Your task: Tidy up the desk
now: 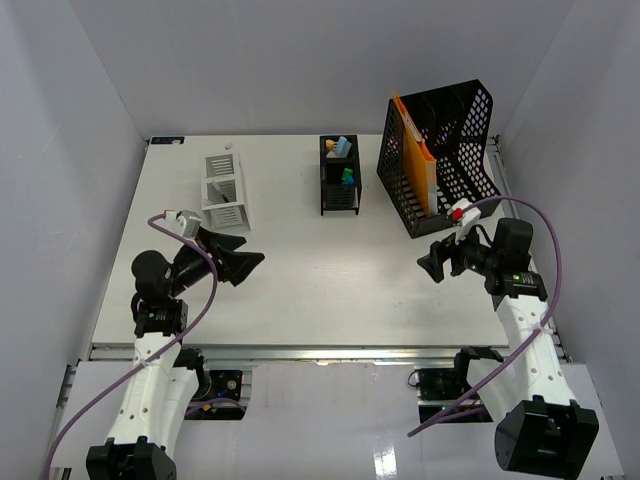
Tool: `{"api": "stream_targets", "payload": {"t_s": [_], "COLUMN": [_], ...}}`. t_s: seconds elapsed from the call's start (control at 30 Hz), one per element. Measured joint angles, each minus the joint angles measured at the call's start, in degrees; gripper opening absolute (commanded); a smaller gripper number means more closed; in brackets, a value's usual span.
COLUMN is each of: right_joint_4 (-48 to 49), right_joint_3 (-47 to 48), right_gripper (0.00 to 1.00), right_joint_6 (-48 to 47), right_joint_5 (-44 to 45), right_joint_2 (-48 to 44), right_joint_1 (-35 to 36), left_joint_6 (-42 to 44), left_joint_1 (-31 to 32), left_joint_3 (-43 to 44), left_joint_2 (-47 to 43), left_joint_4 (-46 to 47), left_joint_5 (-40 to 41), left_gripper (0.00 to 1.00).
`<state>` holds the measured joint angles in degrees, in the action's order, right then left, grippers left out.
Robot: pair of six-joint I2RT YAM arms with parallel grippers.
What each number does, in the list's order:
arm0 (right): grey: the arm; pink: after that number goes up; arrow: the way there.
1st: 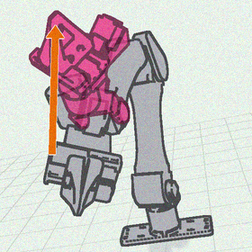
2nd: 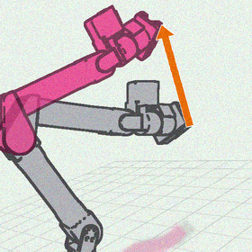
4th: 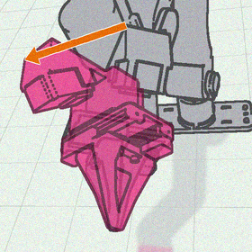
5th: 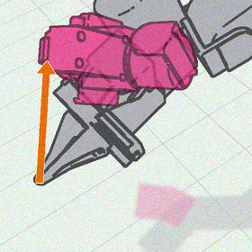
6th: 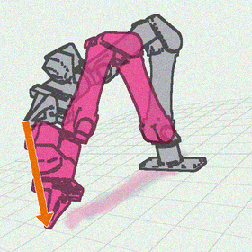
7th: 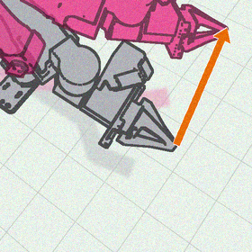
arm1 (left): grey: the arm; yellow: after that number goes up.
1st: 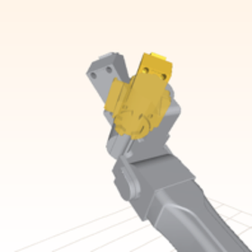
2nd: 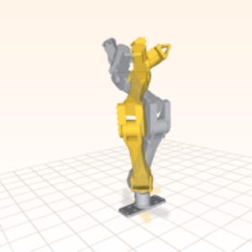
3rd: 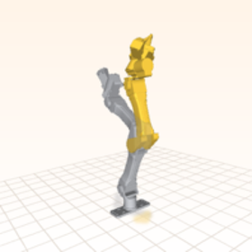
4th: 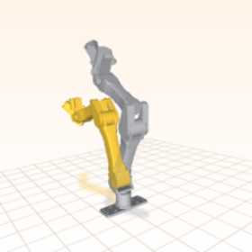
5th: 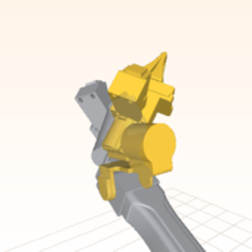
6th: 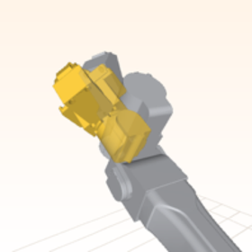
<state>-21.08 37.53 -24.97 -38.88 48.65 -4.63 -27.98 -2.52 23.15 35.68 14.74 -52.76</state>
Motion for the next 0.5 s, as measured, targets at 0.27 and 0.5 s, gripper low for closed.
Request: {"api": "stream_targets", "payload": {"t_s": [0.27, 0.5], "right_joint_4": [5.75, 9.72], "right_joint_3": [-4.78, -5.03], "right_gripper": [0.90, 0.90], "right_joint_6": [7.85, 13.08], "right_joint_5": [6.00, 9.94], "right_joint_2": [-3.38, -6.77], "right_joint_1": [-3.90, -4.68], "left_joint_6": [0.94, 1.13], "left_joint_1": [0.00, 0.00], "left_joint_3": [0.20, 0.20], "left_joint_2": [0.49, 0.50], "left_joint_4": [-1.43, -2.85], "left_joint_5": [-0.46, -0.40], "left_gripper": [0.98, 0.98]}}
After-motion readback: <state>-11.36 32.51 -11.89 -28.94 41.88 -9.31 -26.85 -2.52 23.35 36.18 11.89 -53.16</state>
